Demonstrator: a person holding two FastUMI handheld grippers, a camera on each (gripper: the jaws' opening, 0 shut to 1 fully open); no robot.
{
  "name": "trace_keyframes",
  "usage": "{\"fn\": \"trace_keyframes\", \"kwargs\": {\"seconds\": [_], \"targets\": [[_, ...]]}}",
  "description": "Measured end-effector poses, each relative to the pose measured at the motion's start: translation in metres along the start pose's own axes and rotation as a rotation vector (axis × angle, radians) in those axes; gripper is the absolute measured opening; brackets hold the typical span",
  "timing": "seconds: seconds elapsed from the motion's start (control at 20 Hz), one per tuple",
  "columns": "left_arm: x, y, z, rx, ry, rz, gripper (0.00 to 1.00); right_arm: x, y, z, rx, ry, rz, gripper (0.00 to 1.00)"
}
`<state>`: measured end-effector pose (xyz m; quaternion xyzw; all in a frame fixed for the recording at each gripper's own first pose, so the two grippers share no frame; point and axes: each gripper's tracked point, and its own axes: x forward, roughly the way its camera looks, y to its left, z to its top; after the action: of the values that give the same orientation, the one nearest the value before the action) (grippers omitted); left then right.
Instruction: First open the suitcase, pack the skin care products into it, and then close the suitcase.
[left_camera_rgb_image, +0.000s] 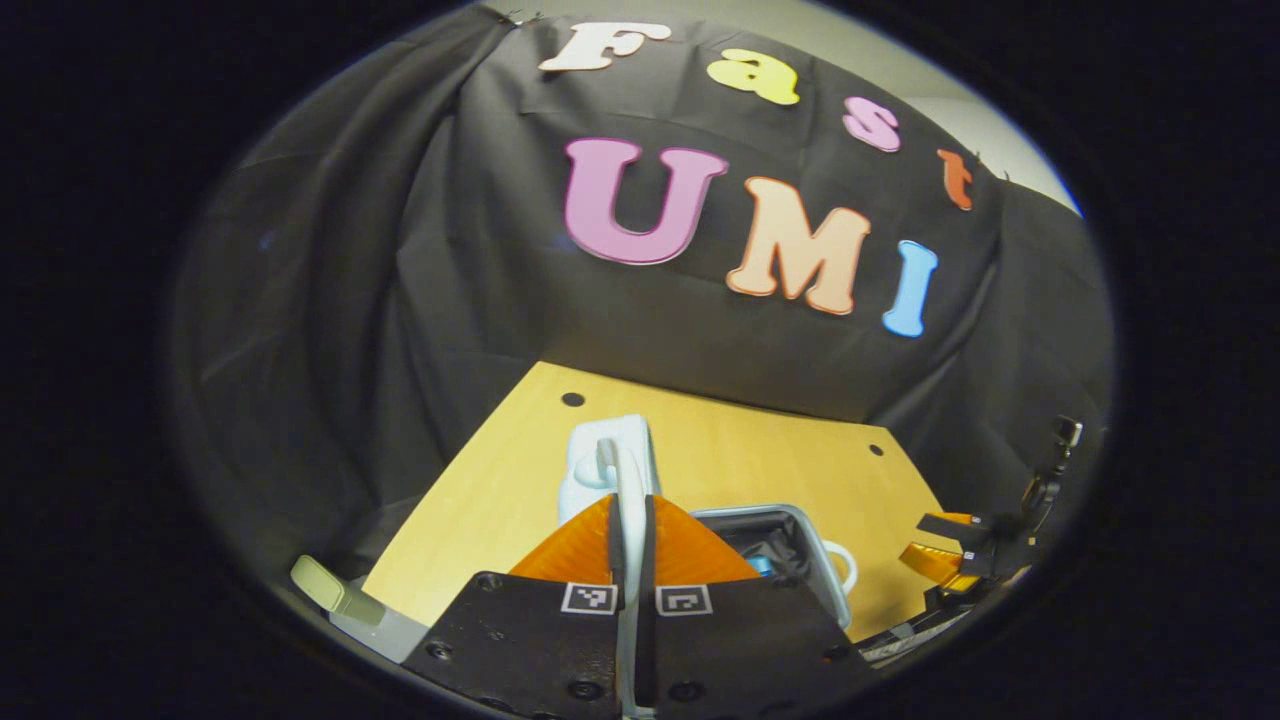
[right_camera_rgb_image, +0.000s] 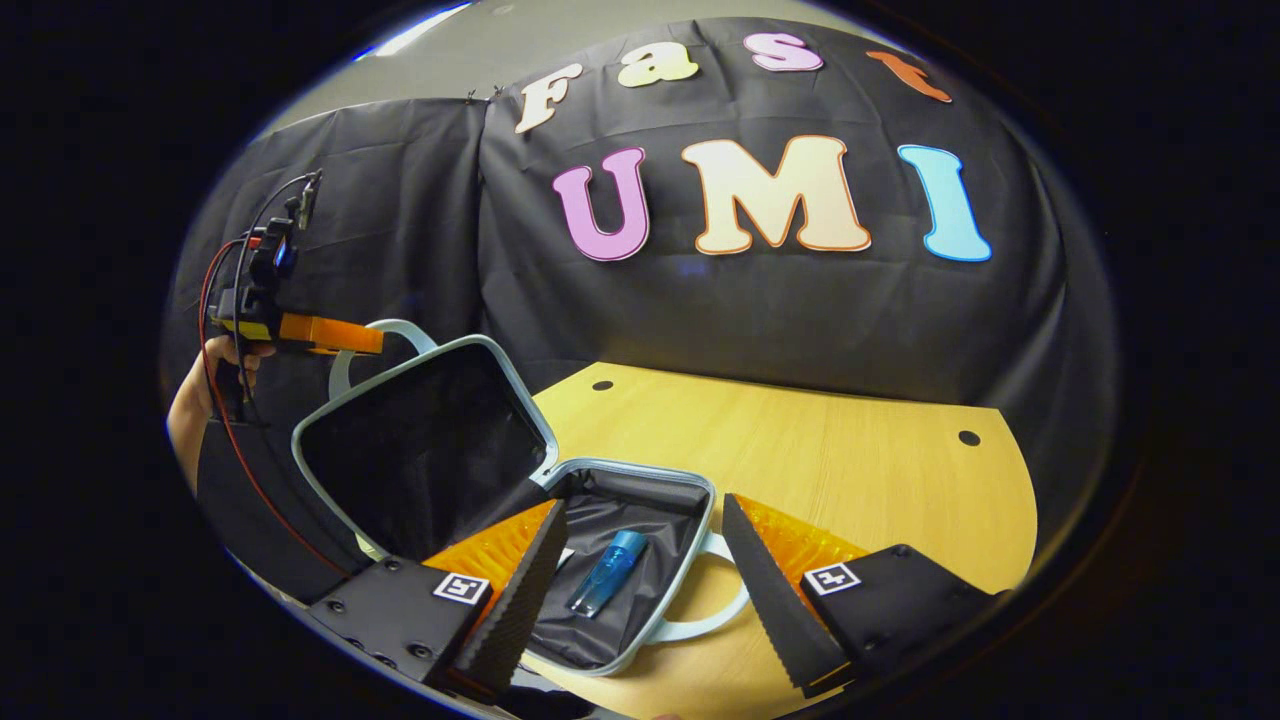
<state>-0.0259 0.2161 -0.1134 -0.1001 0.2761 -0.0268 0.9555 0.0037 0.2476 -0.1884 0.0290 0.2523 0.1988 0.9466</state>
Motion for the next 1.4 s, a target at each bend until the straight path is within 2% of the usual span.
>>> {"fn": "trace_keyframes", "kwargs": {"seconds": [0.05,0.1,0.15,0.35,0.4,0.95,1.2,1.4], "targets": [[0.002,-0.013,0.001,0.012,-0.003,-0.017,0.00,-0.004,-0.004,0.000,0.002,-0.005,-0.004,0.94],[0.005,-0.025,0.002,0.024,-0.004,-0.032,0.00,-0.007,-0.009,0.001,0.005,-0.011,-0.007,0.98],[0.008,-0.039,0.003,0.030,0.000,-0.048,0.00,-0.010,-0.014,0.000,0.010,-0.014,-0.015,0.94],[0.021,-0.086,0.002,0.038,0.004,-0.129,0.00,-0.025,-0.033,0.001,0.032,-0.033,-0.043,0.94],[0.023,-0.095,0.001,0.040,0.009,-0.145,0.00,-0.029,-0.038,0.001,0.032,-0.035,-0.052,0.98],[0.046,-0.180,-0.025,-0.019,0.052,-0.302,0.00,-0.053,-0.079,0.000,0.049,-0.054,-0.118,0.98],[0.056,-0.209,-0.047,0.002,0.104,-0.344,0.00,-0.063,-0.093,-0.001,0.058,-0.058,-0.137,0.98],[0.071,-0.230,-0.069,0.021,0.139,-0.350,0.00,-0.071,-0.106,-0.001,0.058,-0.059,-0.153,0.98]]}}
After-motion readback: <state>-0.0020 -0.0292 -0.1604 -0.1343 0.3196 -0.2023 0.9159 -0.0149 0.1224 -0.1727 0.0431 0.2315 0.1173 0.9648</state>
